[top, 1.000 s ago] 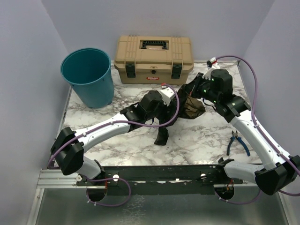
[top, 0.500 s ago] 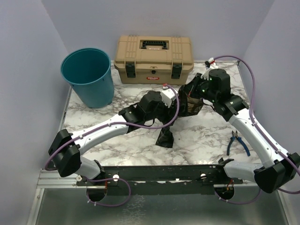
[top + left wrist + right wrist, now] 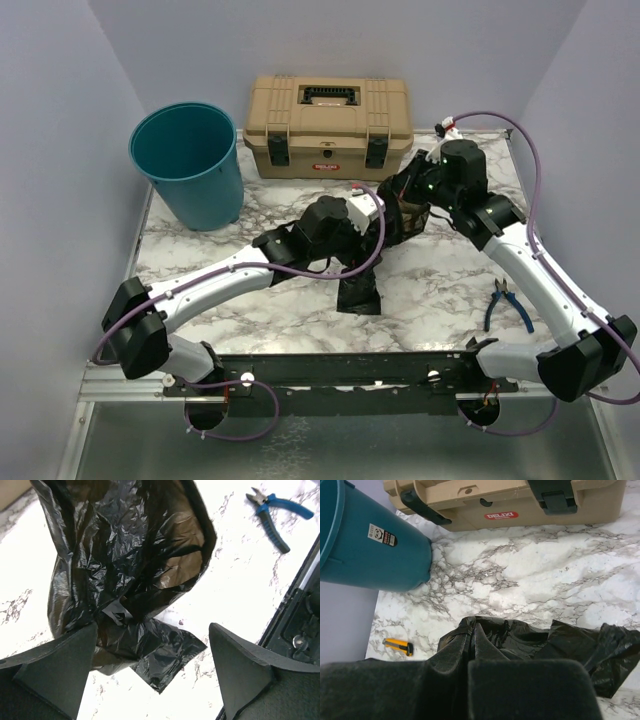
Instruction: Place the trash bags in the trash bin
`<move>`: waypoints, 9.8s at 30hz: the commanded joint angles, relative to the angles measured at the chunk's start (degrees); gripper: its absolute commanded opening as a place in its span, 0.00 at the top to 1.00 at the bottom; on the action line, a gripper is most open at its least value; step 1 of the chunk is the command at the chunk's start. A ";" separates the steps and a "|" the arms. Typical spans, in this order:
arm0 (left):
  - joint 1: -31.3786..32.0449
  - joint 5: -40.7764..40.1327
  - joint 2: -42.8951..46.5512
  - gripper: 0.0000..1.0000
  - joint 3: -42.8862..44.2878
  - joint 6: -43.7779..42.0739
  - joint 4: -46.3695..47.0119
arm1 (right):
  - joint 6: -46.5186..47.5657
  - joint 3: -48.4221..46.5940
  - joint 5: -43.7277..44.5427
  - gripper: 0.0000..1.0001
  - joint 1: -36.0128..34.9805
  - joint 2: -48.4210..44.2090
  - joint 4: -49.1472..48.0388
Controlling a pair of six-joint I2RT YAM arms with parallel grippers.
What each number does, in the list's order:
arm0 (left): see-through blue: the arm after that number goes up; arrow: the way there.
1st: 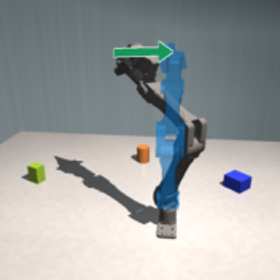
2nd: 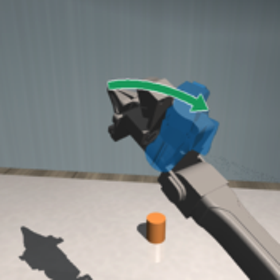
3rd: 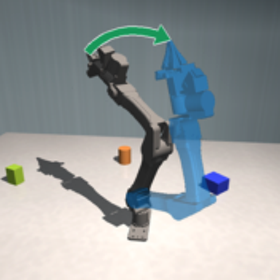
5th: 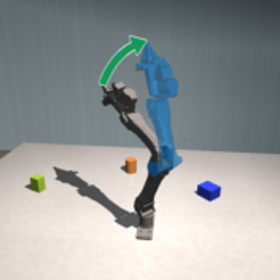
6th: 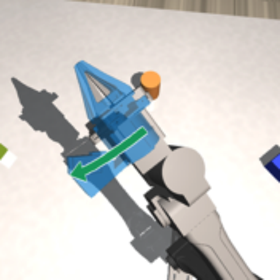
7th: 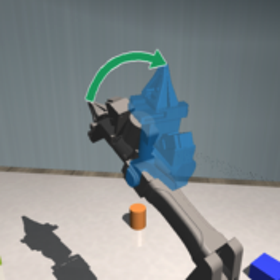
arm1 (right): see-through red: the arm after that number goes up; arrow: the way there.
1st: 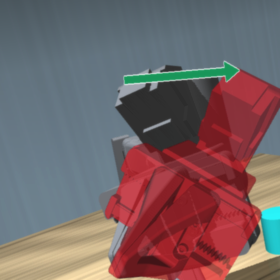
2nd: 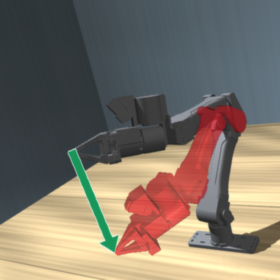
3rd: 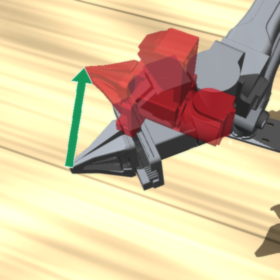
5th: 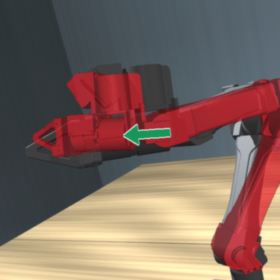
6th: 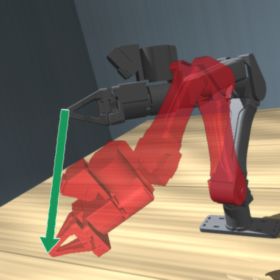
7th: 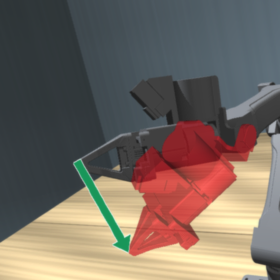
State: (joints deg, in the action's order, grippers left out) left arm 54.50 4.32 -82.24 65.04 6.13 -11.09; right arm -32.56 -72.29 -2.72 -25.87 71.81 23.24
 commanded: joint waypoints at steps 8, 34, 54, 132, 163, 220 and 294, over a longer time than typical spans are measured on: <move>0.36 8.24 2.52 0.02 7.67 3.04 -4.61 | -0.18 -3.03 1.50 1.00 0.03 2.10 1.98; 4.29 -12.32 -11.89 0.10 9.94 4.26 -5.09 | -1.28 -4.00 0.31 1.00 0.08 2.63 2.13; 5.53 -18.13 -7.26 0.57 0.91 12.78 16.85 | -2.12 -1.45 0.61 1.00 1.14 1.84 1.79; 0.65 -13.21 1.04 0.01 -16.84 6.18 27.69 | -0.40 0.59 -18.37 0.99 9.92 -8.74 8.46; -6.09 5.66 0.82 1.00 -5.47 9.43 22.61 | -0.85 5.92 -8.57 0.99 9.96 -8.36 4.75; 5.46 -9.51 -4.50 1.00 35.43 6.04 -20.76 | -1.33 19.98 -3.57 0.49 10.14 -29.53 7.48; -16.90 -4.77 -1.67 1.00 5.25 32.92 -18.57 | 8.54 39.97 -11.05 0.24 1.86 -20.62 -15.58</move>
State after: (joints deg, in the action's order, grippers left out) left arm 37.78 -3.36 -86.24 73.87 37.32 -33.06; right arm -28.91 -38.68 -8.21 -23.92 51.94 7.14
